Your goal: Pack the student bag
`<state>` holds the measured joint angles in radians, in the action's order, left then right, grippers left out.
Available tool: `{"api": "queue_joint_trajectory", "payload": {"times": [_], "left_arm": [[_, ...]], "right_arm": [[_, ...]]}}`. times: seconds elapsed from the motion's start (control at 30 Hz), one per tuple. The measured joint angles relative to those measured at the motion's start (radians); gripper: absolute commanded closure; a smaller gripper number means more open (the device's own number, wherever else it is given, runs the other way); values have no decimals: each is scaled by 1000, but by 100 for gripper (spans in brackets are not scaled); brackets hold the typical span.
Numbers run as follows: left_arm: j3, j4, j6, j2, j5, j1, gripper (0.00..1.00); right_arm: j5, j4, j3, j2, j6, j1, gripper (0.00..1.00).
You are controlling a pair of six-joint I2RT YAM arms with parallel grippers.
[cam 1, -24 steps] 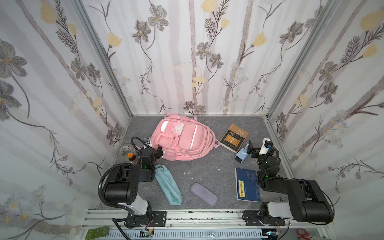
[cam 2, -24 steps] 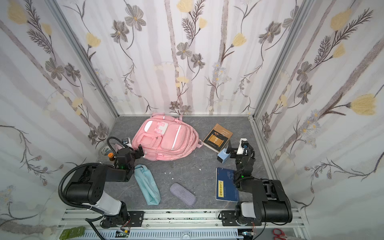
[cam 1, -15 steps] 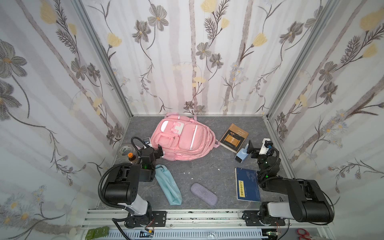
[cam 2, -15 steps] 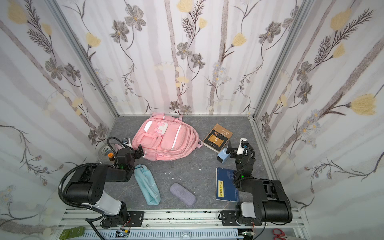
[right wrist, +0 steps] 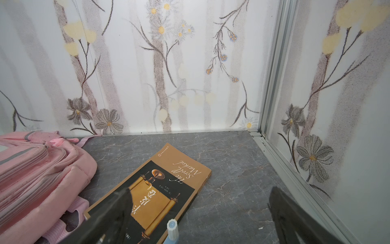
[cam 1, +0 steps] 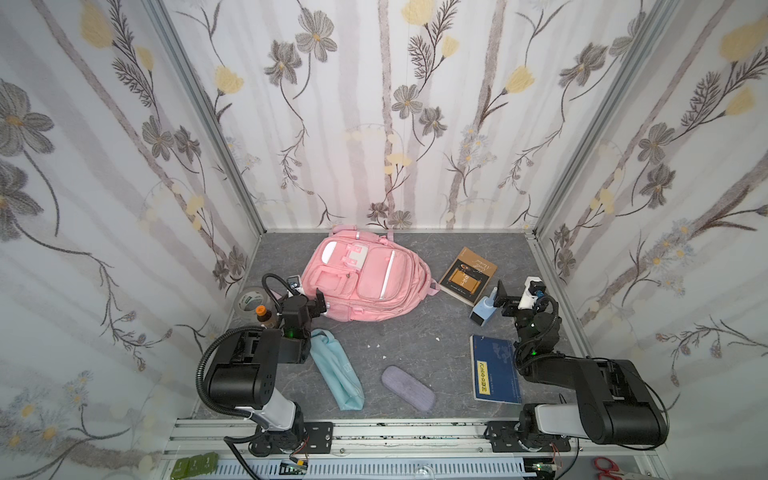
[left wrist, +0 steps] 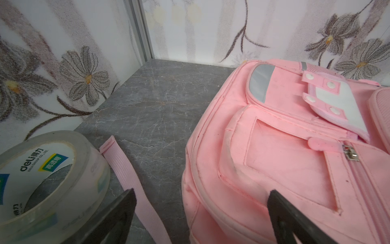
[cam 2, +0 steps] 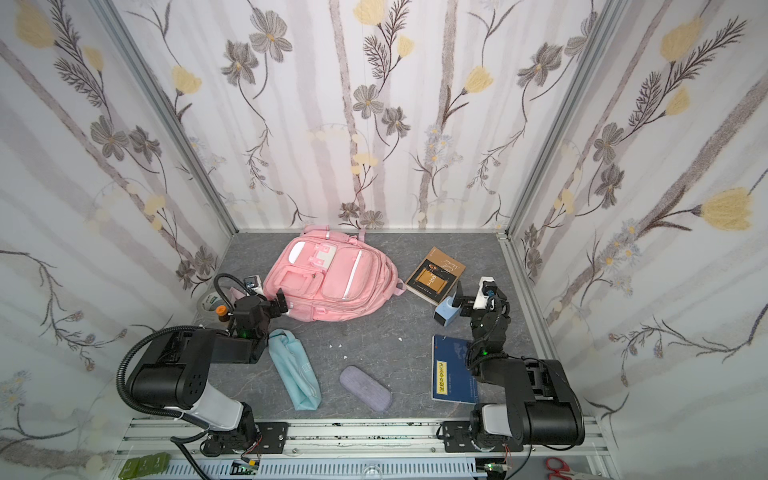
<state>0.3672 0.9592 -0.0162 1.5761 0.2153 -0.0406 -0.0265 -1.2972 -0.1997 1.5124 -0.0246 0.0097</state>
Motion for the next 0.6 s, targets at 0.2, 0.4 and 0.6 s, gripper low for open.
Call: {"api": "queue_joint_trajectory", "payload": {"times": [0.2,0.4,0.6], "left_arm": [[1,-6,-3,0,-3,3,0],[1,-8,-10,0,-11,11,0],[1,-10,-13,0,-26,16,0]], "right_arm": [[0,0,0,0,0,0,0],[0,0,0,0,0,0,0],[0,0,0,0,0,-2,0]]}}
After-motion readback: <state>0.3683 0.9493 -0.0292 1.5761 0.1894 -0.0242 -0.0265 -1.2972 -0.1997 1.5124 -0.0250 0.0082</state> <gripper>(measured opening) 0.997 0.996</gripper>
